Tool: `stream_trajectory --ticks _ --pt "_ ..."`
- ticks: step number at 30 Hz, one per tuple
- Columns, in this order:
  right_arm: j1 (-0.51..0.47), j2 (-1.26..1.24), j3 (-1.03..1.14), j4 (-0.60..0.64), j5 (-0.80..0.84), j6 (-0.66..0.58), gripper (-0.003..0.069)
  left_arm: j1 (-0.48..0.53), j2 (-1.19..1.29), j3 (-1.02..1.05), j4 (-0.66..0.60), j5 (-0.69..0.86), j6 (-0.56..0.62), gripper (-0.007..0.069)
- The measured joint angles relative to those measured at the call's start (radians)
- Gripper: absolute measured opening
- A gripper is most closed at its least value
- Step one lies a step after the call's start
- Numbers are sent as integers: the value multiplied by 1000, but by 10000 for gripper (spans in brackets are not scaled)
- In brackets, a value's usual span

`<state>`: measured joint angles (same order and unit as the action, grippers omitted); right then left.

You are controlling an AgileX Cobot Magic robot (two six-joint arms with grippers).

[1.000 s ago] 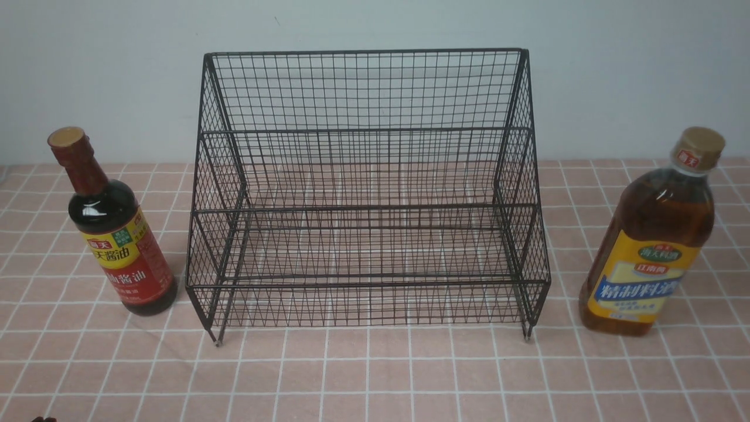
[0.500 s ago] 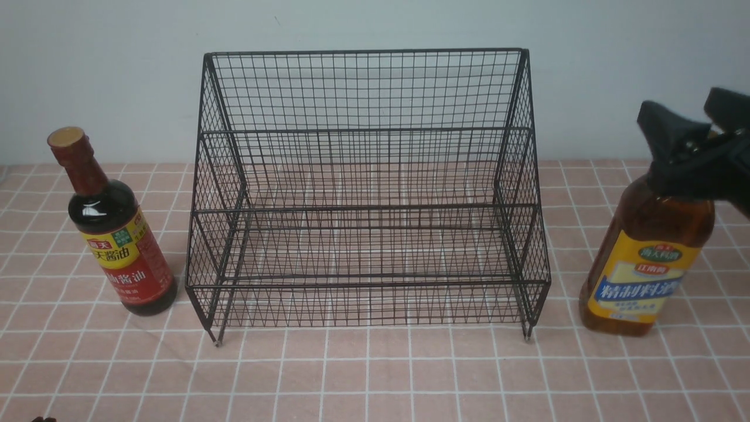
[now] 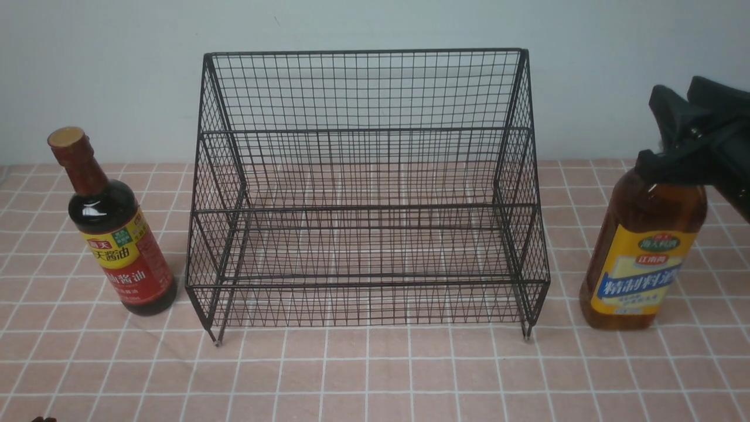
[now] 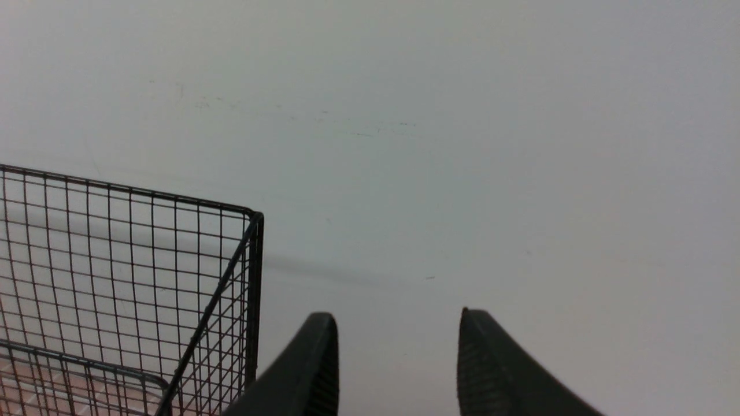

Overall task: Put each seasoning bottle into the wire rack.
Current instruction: Use the right arm to grab the condiment bottle closest to it

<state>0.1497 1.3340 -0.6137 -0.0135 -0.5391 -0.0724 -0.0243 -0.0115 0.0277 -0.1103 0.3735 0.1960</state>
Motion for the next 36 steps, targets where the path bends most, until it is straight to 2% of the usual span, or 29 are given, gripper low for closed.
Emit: stream_trajectory --ticks 11,12,14,17,20,29,32,34,36 --pt "0 -72 0 -22 106 -3 247 0 0 0 0 0 0 -7" --pt "0 -83 1 -25 116 -3 222 0 0 0 0 0 0 -7" --pt "0 -109 1 -30 126 0 81 0 0 0 0 0 0 -7" --pt "0 -146 -1 -30 132 0 7 0 0 0 0 0 0 -7" --pt "0 -170 -26 -42 174 -1 -10 0 0 0 0 0 0 -7" --pt "0 -183 -87 -104 281 -1 -2 0 0 0 0 0 0 -7" --pt "0 -183 -87 -105 328 4 40 0 0 0 0 0 0 -7" --pt "-3 -183 -87 -107 358 5 122 0 0 0 0 0 0 -7" --pt "-13 -183 -87 -107 362 5 171 0 0 0 0 0 0 -7"
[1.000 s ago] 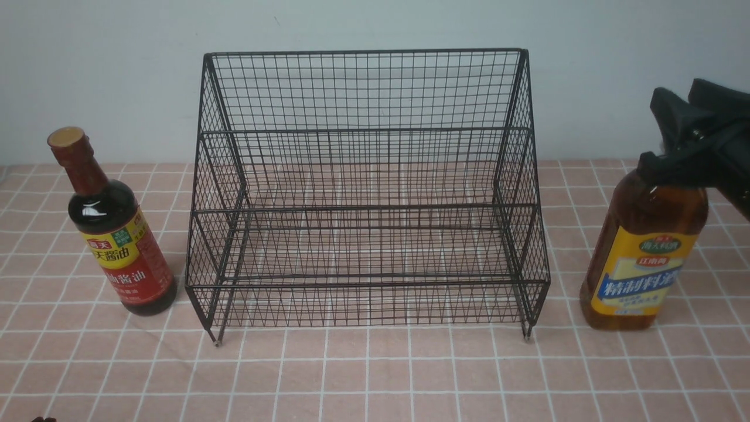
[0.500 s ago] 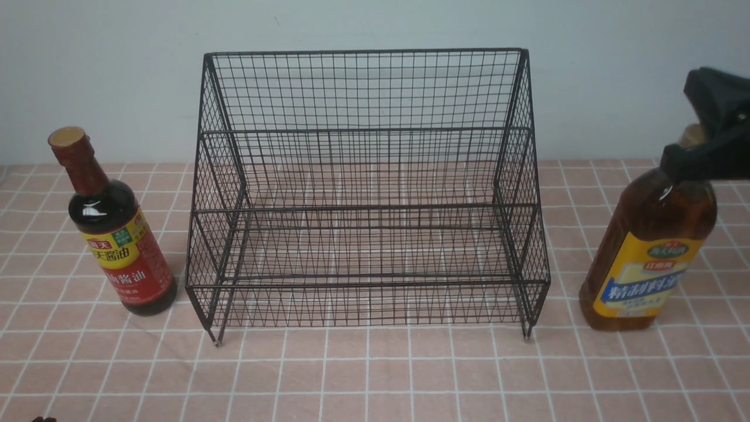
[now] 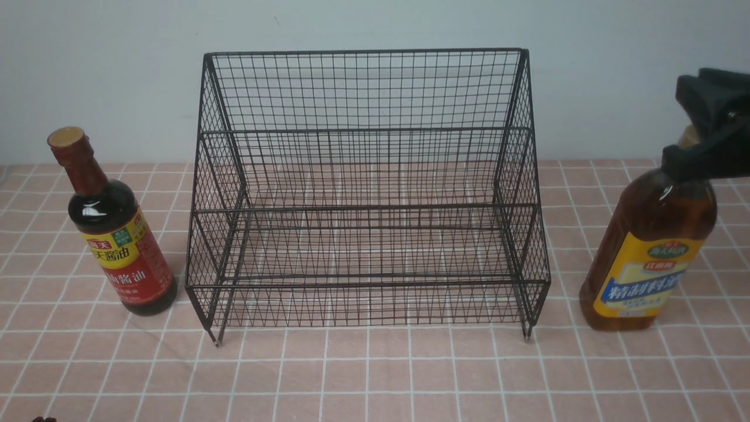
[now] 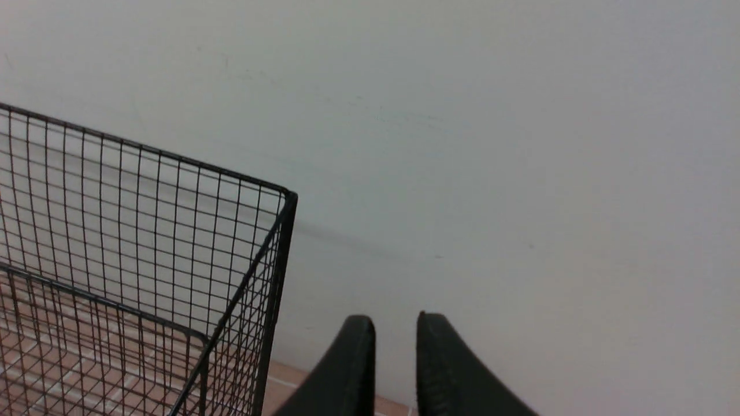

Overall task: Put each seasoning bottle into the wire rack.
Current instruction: Use the right arm to grab the condiment bottle closest to it

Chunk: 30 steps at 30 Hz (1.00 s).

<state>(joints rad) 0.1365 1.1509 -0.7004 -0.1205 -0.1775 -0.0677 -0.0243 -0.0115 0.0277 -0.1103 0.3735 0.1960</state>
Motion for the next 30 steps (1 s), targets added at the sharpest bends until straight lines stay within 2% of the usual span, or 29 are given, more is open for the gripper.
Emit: stream_trajectory --ticks 2,3,4,5,6,7,12,21,22,24,25,26,27,30 --pt "-34 0 1 25 4 27 289 0 0 0 0 0 0 -7" --pt "-39 0 1 27 4 32 307 0 0 0 0 0 0 -7" --pt "-53 0 9 42 4 87 379 0 0 0 0 0 0 -7" --pt "-56 0 13 44 4 108 414 0 0 0 0 0 0 -7" --pt "-57 0 15 44 4 120 421 0 0 0 0 0 0 -7" --pt "-57 2 25 46 0 158 487 0 0 0 0 0 0 -7" --pt "-57 43 37 35 -20 188 577 0 0 0 0 0 0 -7" --pt "-57 141 38 17 -62 190 575 0 0 0 0 0 0 -7" --pt "-57 146 38 16 -64 190 559 0 0 0 0 0 0 -7" --pt "-57 156 38 9 -64 190 466 0 0 0 0 0 0 -7" --pt "-57 158 38 9 -64 191 466 0 0 0 0 0 0 -7" --pt "-57 158 38 0 -68 192 365 0 0 0 0 0 0 -7" --pt "-57 156 38 -3 -67 192 301 0 0 0 -1 0 0 -7" --pt "-57 141 38 -5 -48 194 309 0 0 0 -1 0 0 -7"
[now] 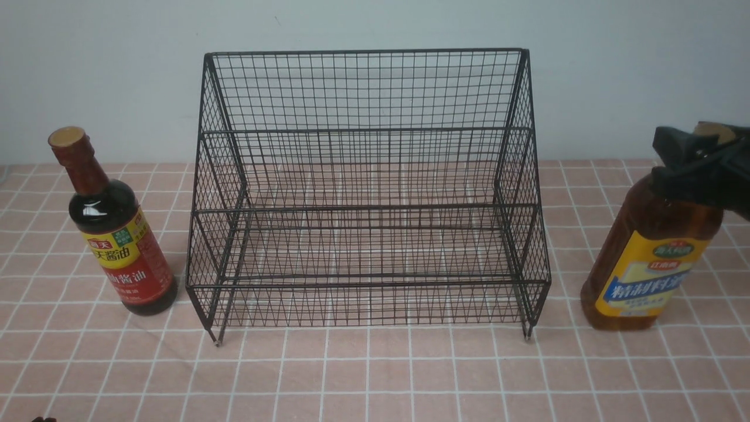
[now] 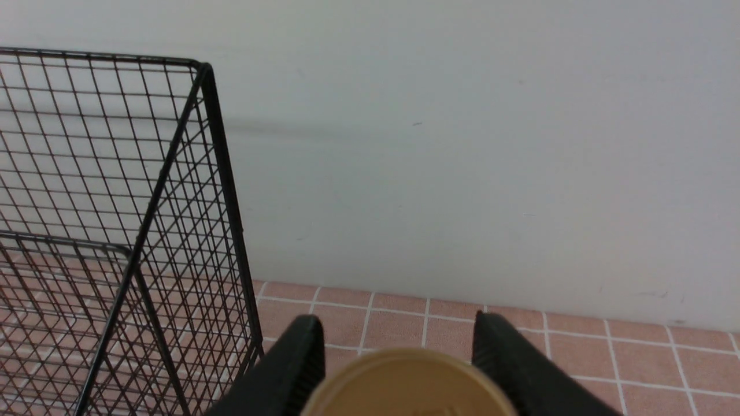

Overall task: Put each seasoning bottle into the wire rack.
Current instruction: Use the right arm to grab the condiment bottle closest to it, then use the right arm to put the condiment bottle back on the shelf

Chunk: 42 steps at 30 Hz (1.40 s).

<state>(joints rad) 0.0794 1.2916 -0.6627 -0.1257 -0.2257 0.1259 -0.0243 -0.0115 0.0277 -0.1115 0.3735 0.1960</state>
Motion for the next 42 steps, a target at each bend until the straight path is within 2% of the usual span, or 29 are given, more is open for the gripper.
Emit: stream_trajectory --ticks 9,19,28,42 --pt "9 -168 -78 -59 173 46 309 0 0 0 0 0 0 -7" --pt "180 -255 -393 -252 186 262 309 0 0 0 -1 0 0 -7" --pt "275 -98 -543 -371 48 398 309 0 0 0 -1 0 0 -7" --pt "282 258 -754 -394 -12 452 309 0 0 0 -1 0 0 -7"
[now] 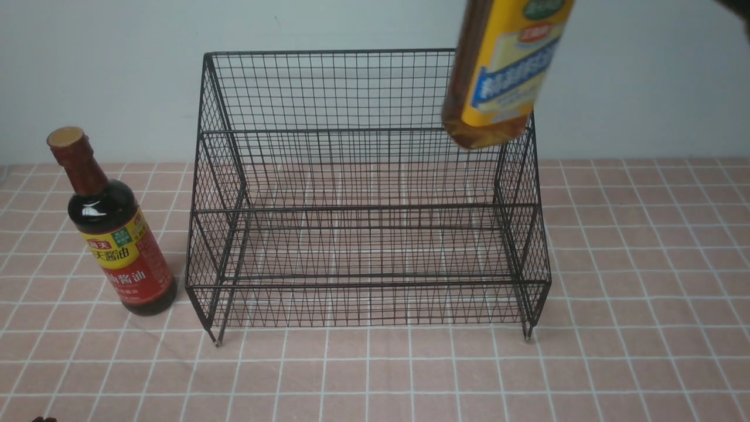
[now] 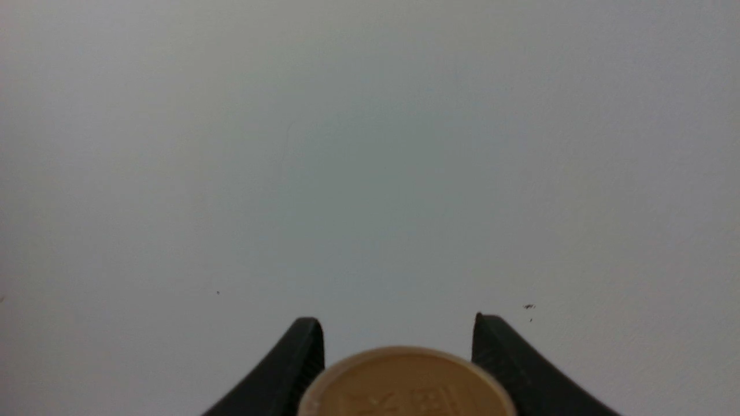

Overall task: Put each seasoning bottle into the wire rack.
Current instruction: Use the right arm to put the condiment bottle back on the shelf

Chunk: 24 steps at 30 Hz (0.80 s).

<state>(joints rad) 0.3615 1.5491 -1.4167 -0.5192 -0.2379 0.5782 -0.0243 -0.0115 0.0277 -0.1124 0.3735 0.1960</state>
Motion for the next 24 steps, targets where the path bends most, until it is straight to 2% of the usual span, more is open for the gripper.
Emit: stream_trajectory --ticks 7,16,24 --pt "0 83 -36 0 -89 29 309 0 0 0 0 0 0 -7" --pt "-1 102 -72 15 -79 6 309 0 0 0 -1 0 0 -7" --pt "-3 141 -172 19 -34 -95 309 0 0 0 -1 0 0 -7"
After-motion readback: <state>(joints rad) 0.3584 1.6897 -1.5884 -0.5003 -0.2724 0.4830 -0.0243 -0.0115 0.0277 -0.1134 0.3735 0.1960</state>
